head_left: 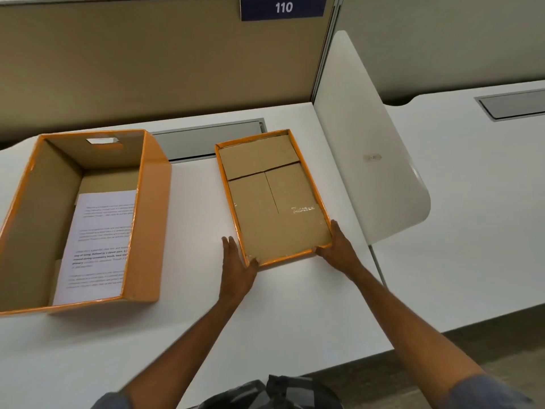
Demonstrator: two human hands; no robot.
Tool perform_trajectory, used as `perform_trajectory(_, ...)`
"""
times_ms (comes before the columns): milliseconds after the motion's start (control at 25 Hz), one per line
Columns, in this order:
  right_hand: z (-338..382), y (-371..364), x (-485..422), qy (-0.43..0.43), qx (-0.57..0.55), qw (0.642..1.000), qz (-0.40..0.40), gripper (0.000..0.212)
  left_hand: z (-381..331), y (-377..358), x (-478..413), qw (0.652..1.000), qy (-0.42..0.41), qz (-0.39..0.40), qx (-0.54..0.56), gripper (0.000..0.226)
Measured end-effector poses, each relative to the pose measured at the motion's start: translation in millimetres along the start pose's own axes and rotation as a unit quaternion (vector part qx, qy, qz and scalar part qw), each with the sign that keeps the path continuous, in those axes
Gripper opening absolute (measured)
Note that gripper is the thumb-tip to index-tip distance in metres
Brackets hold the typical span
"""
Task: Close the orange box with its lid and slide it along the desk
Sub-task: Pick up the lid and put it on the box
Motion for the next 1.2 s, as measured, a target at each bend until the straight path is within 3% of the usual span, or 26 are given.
perform_trajectory(200,15,-1,14,0.031,-0.023,0.999,0.029,0.066,-4,-1,4,0.999,-0.031,0.006,0.032,0.093)
perform_trajectory(440,22,-7,39,0.046,-0.031,0.998,-0.006,0.047,-3,28,20,0.996,-0.063,-0.026,0.056,0.093)
perform_trajectory(840,54,-13,130,0.138,-0.193,0.971,-0.012,0.047,-29,115,66,0.976,-0.151,-0.028,0.155,0.077)
perform_trajectory(960,71,-22,160,0.139,-0.293,0.946,-0.016,0.044,-33,148,84,0.968,-0.184,-0.023,0.166,0.078)
perform_trajectory(1080,92,-36,184,0.112,-0.432,0.892,-0.071,0.032,-30,179,101,0.961,-0.222,-0.015,0.165,0.078)
perform_trajectory(1200,126,-52,207,0.102,-0.522,0.844,-0.066,0.038,-31,218,115,0.956,-0.280,-0.061,0.067,0.072)
Point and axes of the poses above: each hand's wrist, its own x-axis away from the middle knuckle, its own y-axis out of the back of the hand, z = x × y, the point moved 5 cm from there along -x, towards the middle knuckle, and after that the axes turned 8 degrees about -y, right-handed, at the moved point
